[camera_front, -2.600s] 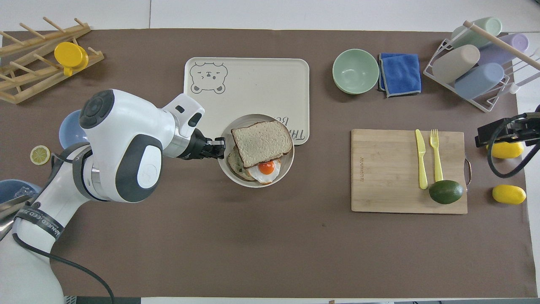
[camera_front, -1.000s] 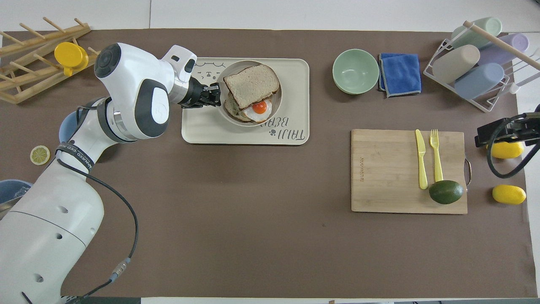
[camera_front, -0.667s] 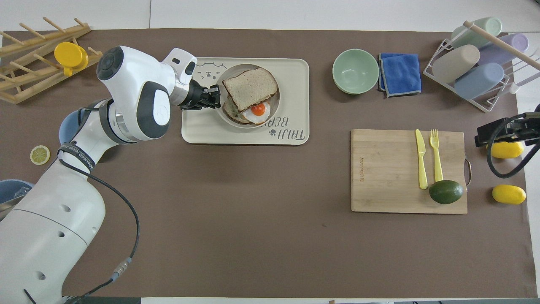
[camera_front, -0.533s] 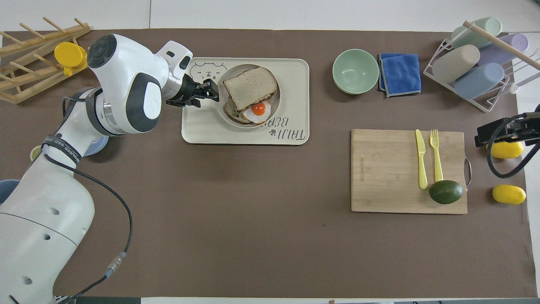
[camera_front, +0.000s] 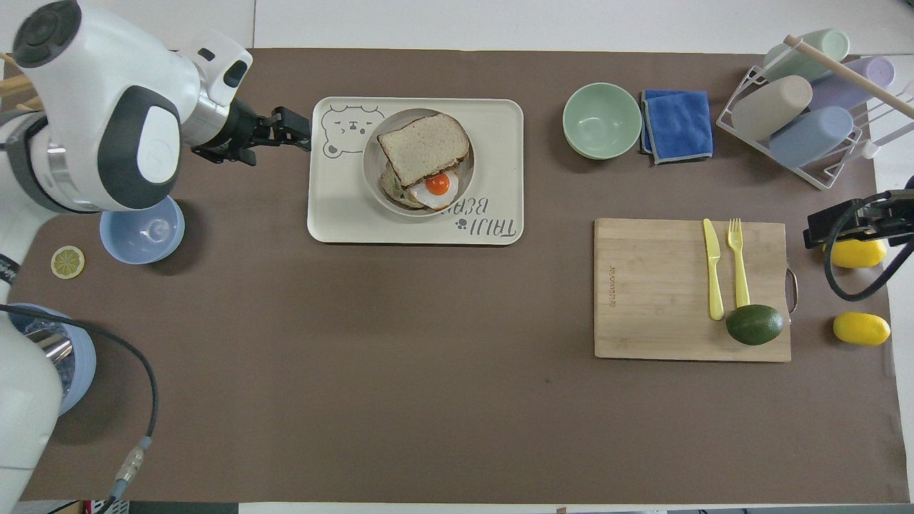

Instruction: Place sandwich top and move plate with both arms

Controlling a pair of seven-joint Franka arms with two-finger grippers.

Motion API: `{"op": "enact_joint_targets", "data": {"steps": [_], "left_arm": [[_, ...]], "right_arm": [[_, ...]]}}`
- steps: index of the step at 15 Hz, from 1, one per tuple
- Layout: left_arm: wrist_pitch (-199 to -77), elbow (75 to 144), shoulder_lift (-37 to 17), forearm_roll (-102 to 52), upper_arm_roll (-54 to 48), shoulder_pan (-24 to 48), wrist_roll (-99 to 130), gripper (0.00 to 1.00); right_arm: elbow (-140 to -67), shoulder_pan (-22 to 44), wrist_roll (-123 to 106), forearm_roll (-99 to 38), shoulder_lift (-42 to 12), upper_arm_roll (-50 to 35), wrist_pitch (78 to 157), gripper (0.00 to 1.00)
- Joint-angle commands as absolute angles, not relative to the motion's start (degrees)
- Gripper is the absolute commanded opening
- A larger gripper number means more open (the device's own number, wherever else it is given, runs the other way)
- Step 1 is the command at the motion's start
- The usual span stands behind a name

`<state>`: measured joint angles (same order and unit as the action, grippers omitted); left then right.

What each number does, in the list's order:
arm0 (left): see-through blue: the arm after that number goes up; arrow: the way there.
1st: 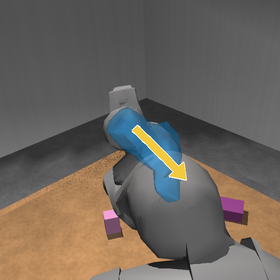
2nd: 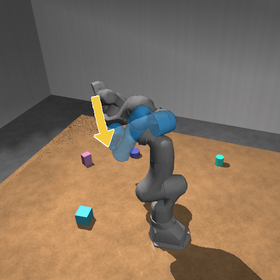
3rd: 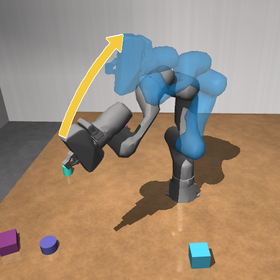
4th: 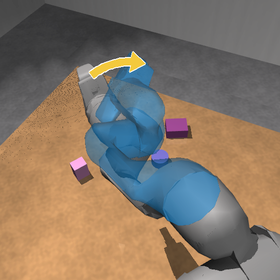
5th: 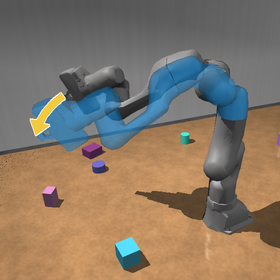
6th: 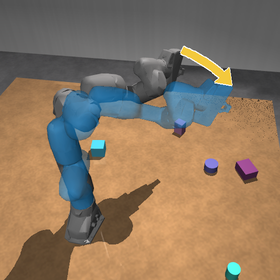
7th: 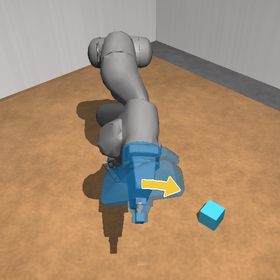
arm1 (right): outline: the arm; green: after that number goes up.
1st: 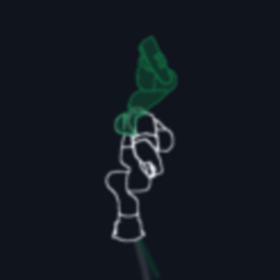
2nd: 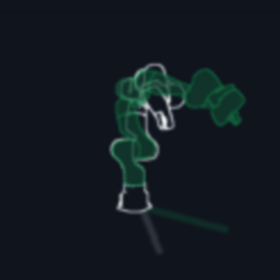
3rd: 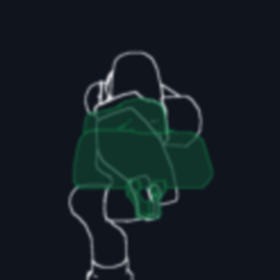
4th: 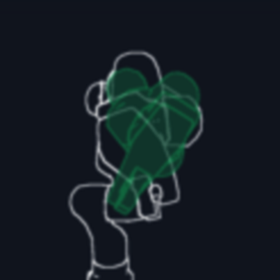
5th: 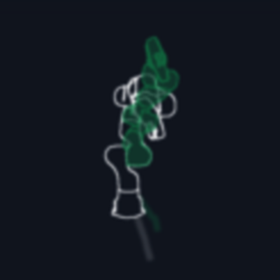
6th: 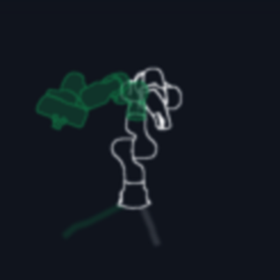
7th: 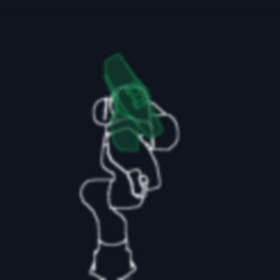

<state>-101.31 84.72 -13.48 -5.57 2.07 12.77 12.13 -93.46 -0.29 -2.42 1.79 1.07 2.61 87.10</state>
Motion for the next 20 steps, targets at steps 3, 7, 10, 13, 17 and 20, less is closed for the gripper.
{"op": "enact_joint_targets", "data": {"steps": [3, 7, 10, 13, 17, 20], "left_arm": [[-90.73, 86.92, -3.8, -2.02, 2.37, 10.29, 10.82, 1.0], [-82.9, 90.78, 2.8, -1.93, 1.94, 8.97, 7.48, 1.0], [-80.06, 92.8, 3.86, -1.93, -1.47, 6.35, 7.12, 1.0], [-86.64, 94.13, 3.87, -2.02, -5.54, 3.86, 7.03, 1.0], [-85.08, 92.29, 3.08, -1.85, -4.22, 5.53, 7.21, 1.0], [-84.81, 92.64, 3.16, -1.85, -3.78, 5.98, 7.12, 1.0]], "right_arm": [[-93.87, -0.62, -1.23, 0.7, 1.58, 2.2, 88.15, 1.0], [-93.87, -0.62, -1.23, 0.62, 1.58, 2.2, 88.16, 1.0], [-93.87, -0.62, -1.23, 0.62, 1.58, 2.2, 88.24, 1.0], [-93.87, -0.7, -1.32, 0.62, 1.58, 2.2, 88.24, 1.0], [-93.87, -0.62, -1.32, 0.7, 1.58, 2.2, 88.68, 1.0], [-93.87, -0.62, -1.23, 0.62, 1.58, 2.2, 88.86, 1.0]]}}
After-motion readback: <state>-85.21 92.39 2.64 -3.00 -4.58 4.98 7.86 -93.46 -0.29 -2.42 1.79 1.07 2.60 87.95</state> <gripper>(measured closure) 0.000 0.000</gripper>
